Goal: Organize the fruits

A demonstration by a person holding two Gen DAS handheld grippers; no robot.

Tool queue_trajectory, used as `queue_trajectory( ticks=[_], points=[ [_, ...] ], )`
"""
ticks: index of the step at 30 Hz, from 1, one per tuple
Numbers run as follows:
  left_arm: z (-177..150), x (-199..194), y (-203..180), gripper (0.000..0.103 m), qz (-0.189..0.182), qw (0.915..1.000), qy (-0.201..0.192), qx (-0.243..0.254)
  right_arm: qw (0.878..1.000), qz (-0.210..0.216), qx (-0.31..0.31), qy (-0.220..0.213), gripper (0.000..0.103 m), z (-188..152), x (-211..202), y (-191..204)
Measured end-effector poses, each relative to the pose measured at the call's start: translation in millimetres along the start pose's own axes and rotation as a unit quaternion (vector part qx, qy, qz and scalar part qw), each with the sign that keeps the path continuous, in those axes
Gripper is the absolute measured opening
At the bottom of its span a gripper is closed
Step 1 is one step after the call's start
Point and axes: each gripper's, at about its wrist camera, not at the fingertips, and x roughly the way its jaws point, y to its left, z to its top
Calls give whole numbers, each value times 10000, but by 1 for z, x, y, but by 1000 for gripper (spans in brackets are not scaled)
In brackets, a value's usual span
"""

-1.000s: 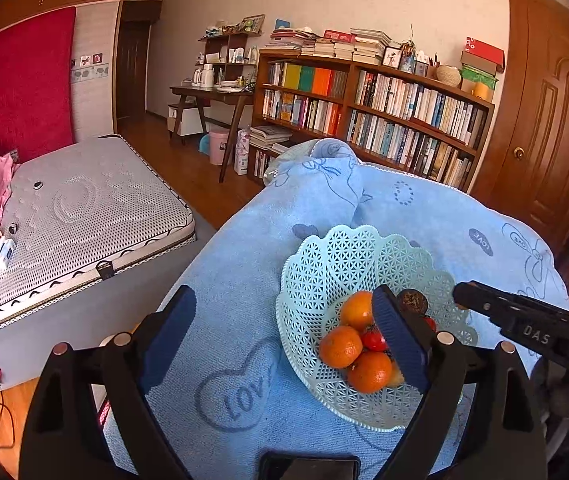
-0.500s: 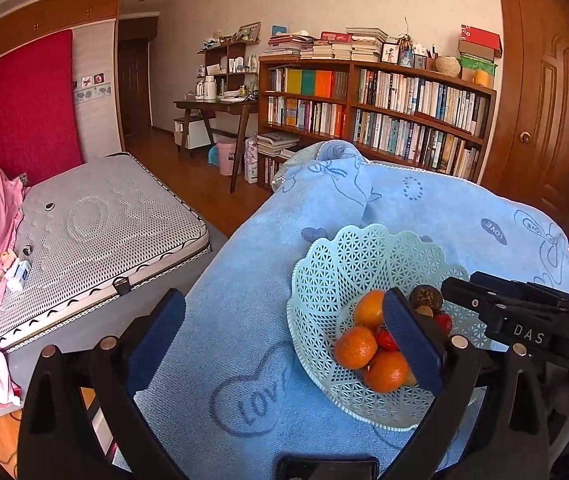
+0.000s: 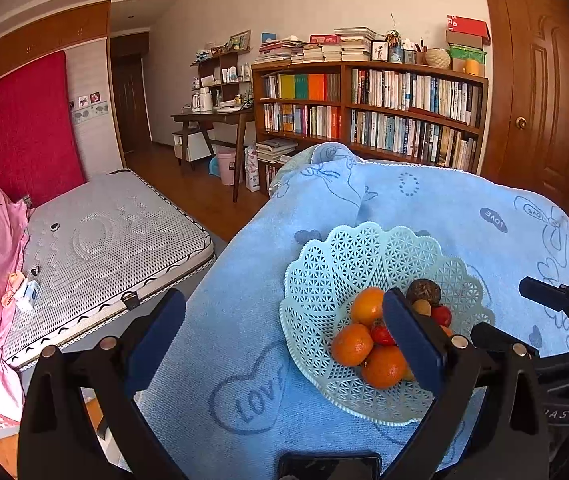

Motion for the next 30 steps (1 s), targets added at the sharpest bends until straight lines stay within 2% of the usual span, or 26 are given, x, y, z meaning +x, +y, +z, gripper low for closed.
queue_trajectory(
  ticks=[14, 24, 30],
  points=[
    [-3, -12, -19, 100, 17, 9989, -115, 458, 10000, -5, -34, -7, 91, -17, -18, 3],
    [-8, -20, -26, 100, 85, 9976, -149, 673, 9992, -232, -285, -171, 93, -27, -26, 10],
    [-15, -25, -30, 100, 179, 9956, -161, 905, 9995, -218, -173, -178, 93, -31, -27, 6]
  ],
)
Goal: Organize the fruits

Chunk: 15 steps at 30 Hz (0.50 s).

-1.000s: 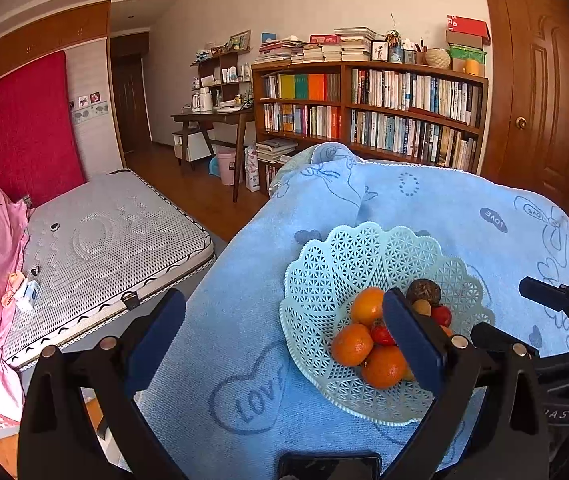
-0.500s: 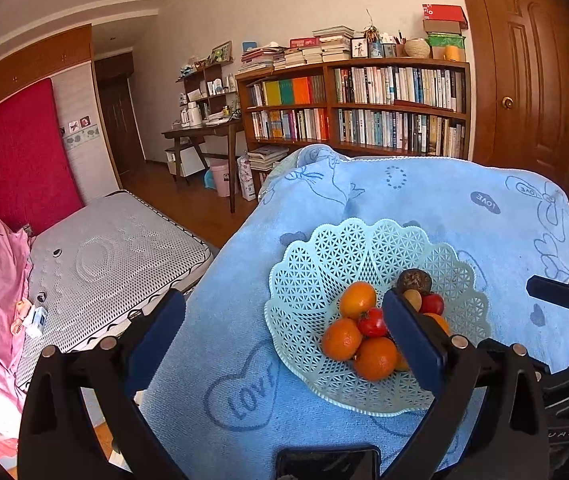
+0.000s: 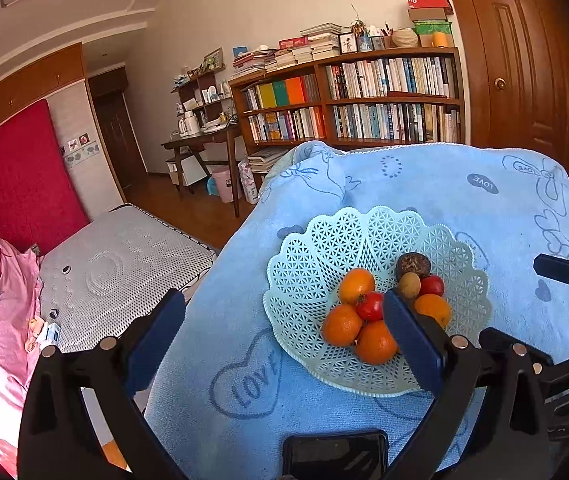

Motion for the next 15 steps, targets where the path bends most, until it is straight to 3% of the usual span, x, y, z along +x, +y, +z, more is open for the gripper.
queue_trajectory(
  ticks=[15],
  points=[
    [-12, -1, -5, 100, 57, 9993, 99, 370, 9999, 123, -85, 15, 98, -5, 1, 5]
  ],
)
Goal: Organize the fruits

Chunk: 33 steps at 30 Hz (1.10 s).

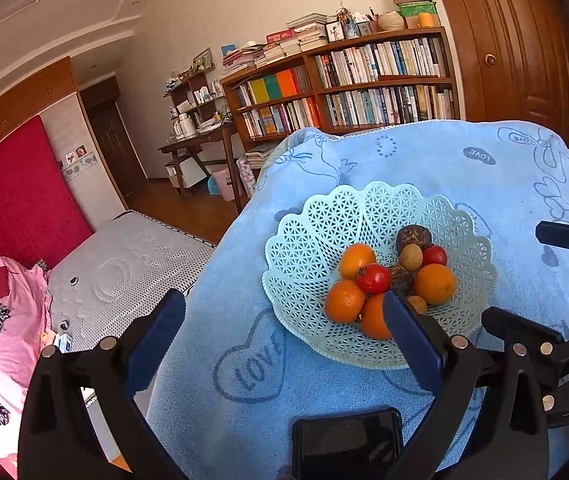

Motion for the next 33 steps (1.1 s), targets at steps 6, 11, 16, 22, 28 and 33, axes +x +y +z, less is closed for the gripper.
queue_trajectory(
  ticks=[6, 11, 16, 22, 28, 33],
  points=[
    [0, 2, -2, 100, -4, 10000, 19, 85, 10000, -75, -17, -22, 98, -1, 0, 1],
    [-1, 1, -5, 100, 71, 9997, -29, 252, 9997, -157, -162, 21, 98, -3, 2, 5],
    [-2, 1, -7, 100, 58, 9995, -29, 320, 9994, -226, -256, 12, 98, -4, 2, 8],
    [-2, 1, -8, 100, 62, 9994, -25, 334, 9991, -242, -335, 4, 98, -5, 0, 11],
    [-3, 1, -9, 100, 60, 9993, -13, 374, 9989, -227, -398, 29, 98, -6, 0, 14],
    [-3, 2, -9, 100, 58, 9992, -14, 391, 9988, -264, -422, 24, 98, -6, 0, 14]
  ],
)
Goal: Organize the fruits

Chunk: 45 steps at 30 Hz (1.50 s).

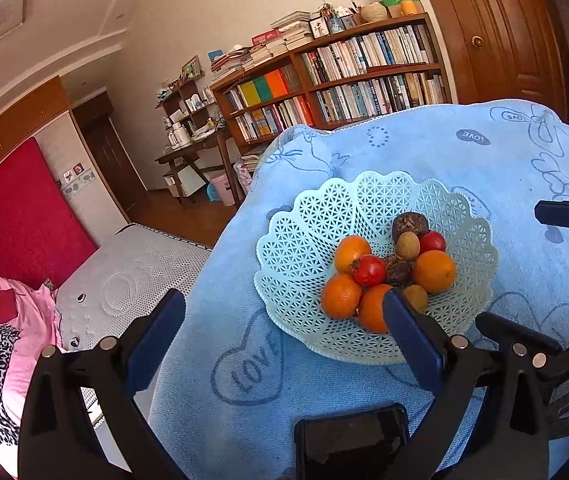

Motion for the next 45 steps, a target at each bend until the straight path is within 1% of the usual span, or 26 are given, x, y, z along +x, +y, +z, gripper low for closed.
queue_trajectory(
  ticks=[9, 18, 22, 45],
  points=[
    [0, 1, 0, 100, 4, 10000, 1, 4, 9999, -81, -82, -2, 98, 0, 0, 3],
    [0, 1, 0, 100, 3, 10000, 5, 8, 10000, -41, -48, 34, 98, -1, 0, 2],
    [0, 1, -1, 100, 9, 10000, 7, 12, 9999, -108, -91, 47, 98, -1, 1, 3],
    [-1, 2, -1, 100, 4, 10000, 7, 30, 9998, -131, -55, 106, 98, -1, 2, 2]
  ],
)
